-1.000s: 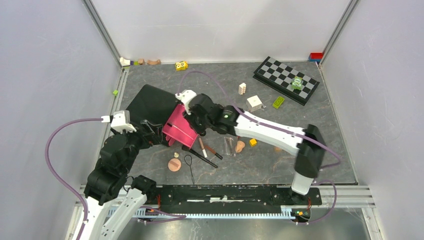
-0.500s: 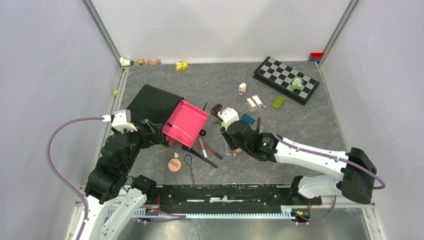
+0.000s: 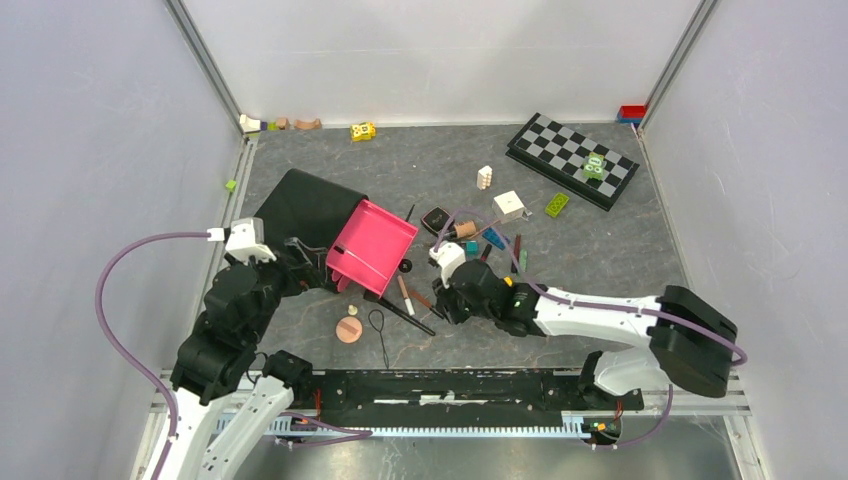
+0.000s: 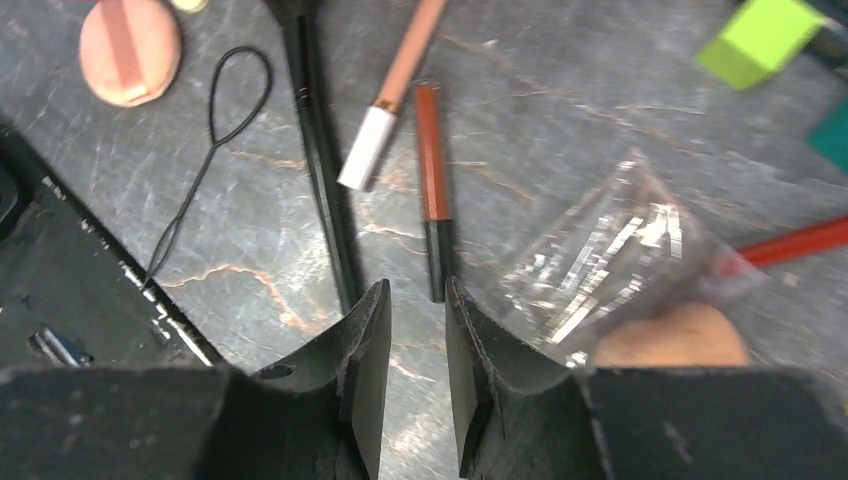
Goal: Organize the makeup
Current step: Pick up the makeup brush from the center of the board.
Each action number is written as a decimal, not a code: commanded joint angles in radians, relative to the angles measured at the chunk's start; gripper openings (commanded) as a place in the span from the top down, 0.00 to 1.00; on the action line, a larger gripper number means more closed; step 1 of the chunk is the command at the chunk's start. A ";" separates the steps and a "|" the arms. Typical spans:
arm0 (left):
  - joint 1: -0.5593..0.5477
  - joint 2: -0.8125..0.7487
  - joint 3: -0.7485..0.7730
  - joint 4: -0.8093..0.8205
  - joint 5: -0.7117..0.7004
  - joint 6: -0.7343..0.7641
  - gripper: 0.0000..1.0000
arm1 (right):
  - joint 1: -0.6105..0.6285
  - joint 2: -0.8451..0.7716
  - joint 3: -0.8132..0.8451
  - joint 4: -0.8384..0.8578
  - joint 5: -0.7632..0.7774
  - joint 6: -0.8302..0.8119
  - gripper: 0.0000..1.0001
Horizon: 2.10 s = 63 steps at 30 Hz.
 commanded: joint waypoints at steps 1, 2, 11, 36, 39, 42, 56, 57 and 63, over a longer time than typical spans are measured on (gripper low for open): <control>0.005 0.016 0.001 0.026 0.020 -0.026 0.00 | 0.046 0.078 -0.001 0.170 -0.090 0.000 0.67; 0.005 0.017 0.001 0.026 0.019 -0.026 0.00 | 0.060 0.106 0.012 0.169 -0.090 -0.006 0.67; 0.005 0.018 0.000 0.027 0.024 -0.026 0.00 | 0.137 0.245 0.076 0.161 -0.005 -0.037 0.65; 0.005 0.021 0.000 0.029 0.025 -0.024 0.00 | 0.249 0.110 -0.028 0.007 0.059 -0.052 0.99; 0.005 0.022 0.000 0.028 0.027 -0.024 0.00 | 0.249 0.027 -0.062 -0.030 0.056 -0.038 1.00; 0.006 0.019 0.000 0.029 0.024 -0.025 0.00 | 0.249 -0.041 -0.077 -0.087 0.069 -0.024 1.00; 0.005 0.022 -0.001 0.030 0.026 -0.025 0.00 | 0.244 -0.244 -0.134 -0.324 0.334 0.138 1.00; 0.005 0.023 -0.002 0.030 0.027 -0.025 0.00 | 0.240 -0.249 -0.123 -0.361 0.387 0.175 1.00; 0.005 0.023 -0.001 0.030 0.028 -0.025 0.00 | 0.176 -0.305 -0.055 -0.492 0.522 0.283 1.00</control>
